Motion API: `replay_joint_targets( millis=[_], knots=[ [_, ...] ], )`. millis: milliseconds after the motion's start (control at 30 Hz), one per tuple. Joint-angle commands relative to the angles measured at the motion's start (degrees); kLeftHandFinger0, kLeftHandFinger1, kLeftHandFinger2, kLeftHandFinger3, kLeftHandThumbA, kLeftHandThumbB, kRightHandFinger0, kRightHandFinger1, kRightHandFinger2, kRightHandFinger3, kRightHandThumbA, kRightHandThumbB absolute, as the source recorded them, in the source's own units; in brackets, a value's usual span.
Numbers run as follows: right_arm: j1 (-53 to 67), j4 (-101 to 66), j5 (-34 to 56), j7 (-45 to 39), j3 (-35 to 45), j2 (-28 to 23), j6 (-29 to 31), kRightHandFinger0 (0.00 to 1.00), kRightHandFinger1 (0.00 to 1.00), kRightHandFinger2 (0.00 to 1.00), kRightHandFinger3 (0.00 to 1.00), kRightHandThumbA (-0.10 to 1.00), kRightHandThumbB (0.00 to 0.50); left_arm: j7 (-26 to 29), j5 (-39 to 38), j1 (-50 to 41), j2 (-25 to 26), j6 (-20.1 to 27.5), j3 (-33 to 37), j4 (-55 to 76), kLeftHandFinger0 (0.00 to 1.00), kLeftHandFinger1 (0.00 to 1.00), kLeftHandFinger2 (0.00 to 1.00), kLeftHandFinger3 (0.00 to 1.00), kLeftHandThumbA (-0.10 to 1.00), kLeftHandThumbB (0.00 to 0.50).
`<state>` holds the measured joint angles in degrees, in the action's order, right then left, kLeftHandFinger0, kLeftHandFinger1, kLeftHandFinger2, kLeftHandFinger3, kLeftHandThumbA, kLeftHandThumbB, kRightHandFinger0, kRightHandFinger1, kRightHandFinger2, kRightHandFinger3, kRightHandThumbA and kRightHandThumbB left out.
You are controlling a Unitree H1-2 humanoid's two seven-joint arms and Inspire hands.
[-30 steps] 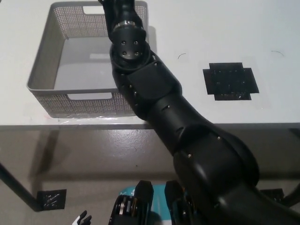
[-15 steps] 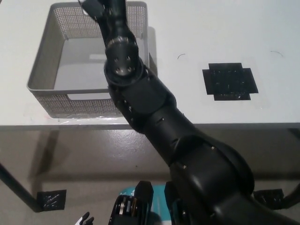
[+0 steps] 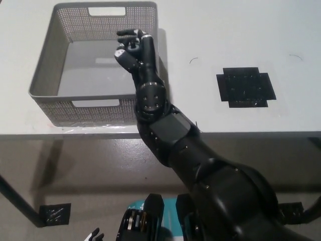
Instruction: Use the right hand to pick up a electric screw driver and put it into a container on the left side
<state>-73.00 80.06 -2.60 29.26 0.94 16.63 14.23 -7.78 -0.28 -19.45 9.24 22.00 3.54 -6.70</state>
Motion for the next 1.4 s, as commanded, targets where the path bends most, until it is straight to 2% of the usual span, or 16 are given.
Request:
replay_joint_targets(
  millis=[0, 67, 100, 133, 167, 200, 233, 300, 367, 467, 767, 833, 933, 1167, 1200, 1367],
  knots=[
    [-2.03, -0.99, 0.73, -2.15, 0.30, -0.95, 1.01, 0.00, 0.17, 0.64, 0.44, -0.10, 0.122, -0.94, 0.80, -0.55, 1.17, -0.71, 0.39, 2.40, 1.00, 1.00, 1.00, 1.00, 1.00, 0.220],
    [-1.65, -1.06, 0.88, -4.40, 0.25, -1.42, 1.67, 0.06, 0.38, 0.81, 0.56, -0.10, 0.167, -0.74, 1.01, -0.57, 1.14, -1.28, 0.44, 2.78, 1.00, 1.00, 1.00, 1.00, 1.00, 0.219],
    [-1.58, -1.09, 0.73, -4.75, 0.12, -1.57, 1.40, 0.20, 0.54, 0.97, 0.71, -0.06, 0.214, -0.75, 1.03, -0.57, 1.16, -1.51, 0.48, 2.93, 1.00, 1.00, 1.00, 1.00, 1.00, 0.220],
    [-1.55, -1.11, 0.68, -4.94, 0.10, -1.63, 1.25, 0.26, 0.57, 0.89, 0.68, -0.02, 0.216, -0.75, 1.03, -0.57, 1.18, -1.63, 0.51, 3.01, 1.00, 1.00, 1.00, 1.00, 1.00, 0.220],
    [-1.39, -1.40, 0.26, -7.19, -0.53, -1.99, 1.90, 0.77, 1.00, 1.00, 1.00, 0.24, 0.289, -0.77, 1.10, -0.28, 1.21, -1.54, 0.57, 2.71, 1.00, 1.00, 1.00, 1.00, 1.00, 0.214],
    [-1.26, -1.59, -0.15, -9.33, -1.16, -2.25, 2.17, 0.97, 1.00, 1.00, 1.00, 0.36, 0.349, -0.77, 1.19, -0.20, 1.23, -1.50, 0.62, 2.57, 1.00, 1.00, 1.00, 1.00, 1.00, 0.218],
    [-1.19, -1.72, -0.31, -10.60, -1.46, -2.41, 2.34, 1.00, 1.00, 1.00, 1.00, 0.39, 0.358, -0.80, 1.11, -0.16, 1.24, -1.54, 0.65, 2.50, 1.00, 1.00, 1.00, 1.00, 1.00, 0.219],
    [-1.10, -1.94, -1.15, -13.76, -2.71, -3.10, 1.54, 1.00, 1.00, 1.00, 1.00, 0.62, 0.422, -1.11, 0.68, -0.08, 1.27, -1.52, 0.83, 2.41, 1.00, 1.00, 1.00, 1.00, 1.00, 0.231],
    [-1.09, -2.06, -1.76, -15.08, -3.80, -3.55, 1.36, 1.00, 1.00, 1.00, 1.00, 0.71, 0.435, -1.00, 1.00, -0.04, 1.33, -1.38, 0.94, 2.28, 1.00, 1.00, 1.00, 1.00, 1.00, 0.228],
    [-1.09, -2.54, -0.93, -15.57, -3.93, -3.80, 0.66, 1.00, 1.00, 1.00, 1.00, 0.74, 0.418, -0.87, 1.02, -0.10, 1.30, -1.81, 0.99, 2.42, 1.00, 1.00, 1.00, 1.00, 1.00, 0.230],
    [-1.10, -6.34, -0.89, -16.01, -3.80, -5.65, 0.92, 1.00, 1.00, 1.00, 1.00, 0.86, 0.436, -1.00, 1.03, 0.52, 1.69, -0.69, 1.48, 1.06, 1.00, 1.00, 1.00, 1.00, 1.00, 0.242],
    [-0.23, -9.24, -0.76, -16.58, -3.65, -6.67, 3.32, 1.00, 1.00, 1.00, 1.00, 0.86, 0.403, -1.27, 0.43, 0.80, 1.58, -0.74, 1.63, 0.82, 1.00, 1.00, 1.00, 1.00, 1.00, 0.248],
    [0.84, -14.48, 0.22, -18.36, -2.91, -8.20, 3.24, 1.00, 1.00, 1.00, 1.00, 0.92, 0.450, -1.00, 0.97, 0.87, 1.71, -0.51, 1.58, 0.98, 1.00, 1.00, 1.00, 1.00, 1.00, 0.236],
    [12.62, -50.63, 1.51, -23.47, -2.45, -14.67, -6.65, 1.00, 1.00, 1.00, 1.00, 0.98, 0.444, -1.76, -0.44, 0.82, 2.34, -1.90, 1.31, 1.81, 1.00, 1.00, 1.00, 1.00, 1.00, 0.224],
    [15.94, -58.63, 1.87, -23.75, -1.98, -15.93, -8.56, 1.00, 1.00, 1.00, 1.00, 0.98, 0.472, -1.99, -0.97, 0.79, 2.38, -2.09, 1.28, 1.82, 1.00, 1.00, 1.00, 1.00, 1.00, 0.239],
    [25.44, -76.31, 5.53, -25.06, -0.64, -18.80, -10.33, 1.00, 1.00, 1.00, 1.00, 0.94, 0.465, -1.35, 0.67, 0.76, 2.93, -1.19, 1.03, 1.37, 1.00, 1.00, 1.00, 1.00, 1.00, 0.219]
  ],
)
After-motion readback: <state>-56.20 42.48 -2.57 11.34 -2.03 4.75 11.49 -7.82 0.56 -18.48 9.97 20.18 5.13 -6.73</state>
